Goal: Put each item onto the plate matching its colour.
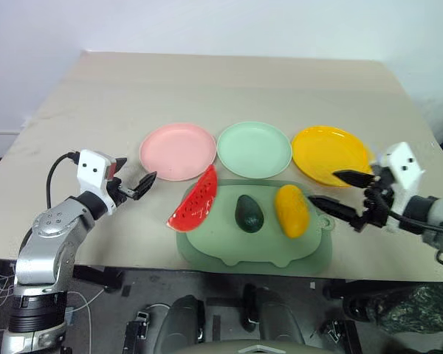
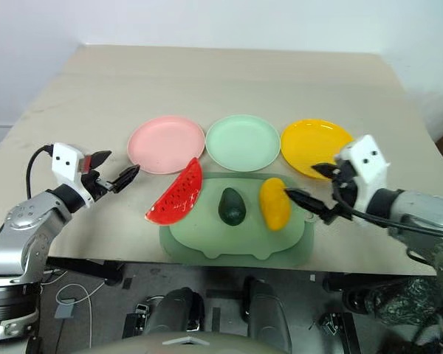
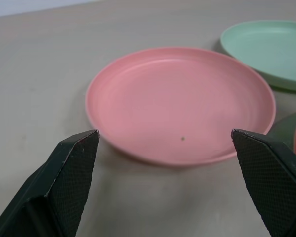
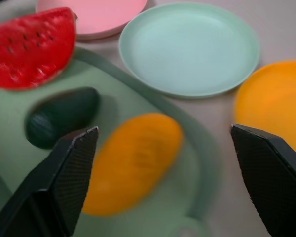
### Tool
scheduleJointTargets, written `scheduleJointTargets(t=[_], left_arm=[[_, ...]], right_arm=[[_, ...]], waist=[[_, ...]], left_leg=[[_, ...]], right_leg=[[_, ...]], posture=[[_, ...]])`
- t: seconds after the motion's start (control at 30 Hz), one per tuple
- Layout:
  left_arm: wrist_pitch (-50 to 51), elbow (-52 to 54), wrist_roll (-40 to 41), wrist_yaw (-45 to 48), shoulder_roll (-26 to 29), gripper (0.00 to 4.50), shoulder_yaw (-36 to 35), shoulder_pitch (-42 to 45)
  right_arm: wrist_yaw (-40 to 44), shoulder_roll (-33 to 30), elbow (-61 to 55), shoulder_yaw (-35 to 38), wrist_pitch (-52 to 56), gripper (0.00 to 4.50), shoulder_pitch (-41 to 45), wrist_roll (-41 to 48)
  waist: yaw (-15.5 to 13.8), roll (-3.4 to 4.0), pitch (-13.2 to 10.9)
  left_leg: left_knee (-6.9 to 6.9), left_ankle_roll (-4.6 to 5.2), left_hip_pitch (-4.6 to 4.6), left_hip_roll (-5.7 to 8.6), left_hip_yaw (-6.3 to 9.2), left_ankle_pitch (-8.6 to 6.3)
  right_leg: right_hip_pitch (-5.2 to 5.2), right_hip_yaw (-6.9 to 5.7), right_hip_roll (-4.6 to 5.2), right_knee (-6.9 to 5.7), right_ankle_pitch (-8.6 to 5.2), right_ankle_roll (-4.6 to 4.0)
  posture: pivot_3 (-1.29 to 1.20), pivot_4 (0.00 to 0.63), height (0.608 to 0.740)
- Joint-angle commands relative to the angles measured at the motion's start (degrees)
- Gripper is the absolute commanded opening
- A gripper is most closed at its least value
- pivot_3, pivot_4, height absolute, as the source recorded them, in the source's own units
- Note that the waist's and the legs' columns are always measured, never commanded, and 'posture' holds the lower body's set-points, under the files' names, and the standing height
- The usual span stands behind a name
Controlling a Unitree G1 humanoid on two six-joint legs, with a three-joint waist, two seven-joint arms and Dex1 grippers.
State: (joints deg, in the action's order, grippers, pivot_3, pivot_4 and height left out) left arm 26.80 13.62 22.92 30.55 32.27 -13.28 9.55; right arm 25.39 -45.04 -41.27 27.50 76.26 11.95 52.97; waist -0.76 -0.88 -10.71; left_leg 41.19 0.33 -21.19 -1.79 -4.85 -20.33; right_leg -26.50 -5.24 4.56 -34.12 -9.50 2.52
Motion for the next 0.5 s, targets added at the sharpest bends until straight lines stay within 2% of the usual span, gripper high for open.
scheduleJointTargets(t=[0.03,0.1,0.2,0.37,0.5], left_arm=[[-2.0,0.3,-0.7,0.4,-0.1,4.48,0.3,0.6],[-2.1,0.4,-0.6,0.2,-0.5,4.48,0.6,0.7],[-2.2,0.7,-0.7,0.1,-0.7,4.48,0.6,0.6],[-1.8,1.9,-0.6,-0.5,-0.7,4.48,0.0,-0.4],[-1.5,3.0,-0.4,-1.2,-0.7,4.48,-0.6,-1.4]], right_arm=[[-9.2,4.4,-1.0,1.1,11.9,4.5,6.3,2.0],[-14.2,7.9,1.5,0.7,15.7,4.5,9.9,1.5],[-18.7,9.3,2.6,-0.7,16.2,4.5,10.9,4.0],[-24.8,6.2,5.8,-6.3,16.2,4.5,10.6,9.8],[-28.7,5.1,8.5,-7.9,16.2,4.5,11.6,14.6]], waist=[[0.0,0.02,0.0],[0.0,0.01,0.0],[-0.1,0.03,0.0],[0.1,0.03,0.0],[0.1,0.03,0.0]], left_leg=[[0.0,0.0,-0.01,0.0,-0.01,0.0],[0.0,0.01,-0.06,0.0,-0.01,0.0],[-0.02,0.0,-0.11,0.01,0.0,0.0],[-0.01,0.03,-0.13,0.04,0.0,-0.01],[-0.02,0.03,-0.11,0.04,0.0,-0.01]], right_leg=[[-0.02,0.01,0.01,0.0,0.0,0.0],[-0.07,0.0,0.0,0.0,0.0,0.0],[-0.11,-0.01,0.0,-0.01,0.0,0.0],[-0.1,-0.03,0.02,0.0,0.01,0.01],[-0.1,-0.03,0.01,0.0,0.01,0.01]], posture=[[0.0,0.15,0.74],[0.0,0.15,0.74],[0.0,0.15,0.74],[0.0,0.15,0.74],[0.0,0.15,0.74]])
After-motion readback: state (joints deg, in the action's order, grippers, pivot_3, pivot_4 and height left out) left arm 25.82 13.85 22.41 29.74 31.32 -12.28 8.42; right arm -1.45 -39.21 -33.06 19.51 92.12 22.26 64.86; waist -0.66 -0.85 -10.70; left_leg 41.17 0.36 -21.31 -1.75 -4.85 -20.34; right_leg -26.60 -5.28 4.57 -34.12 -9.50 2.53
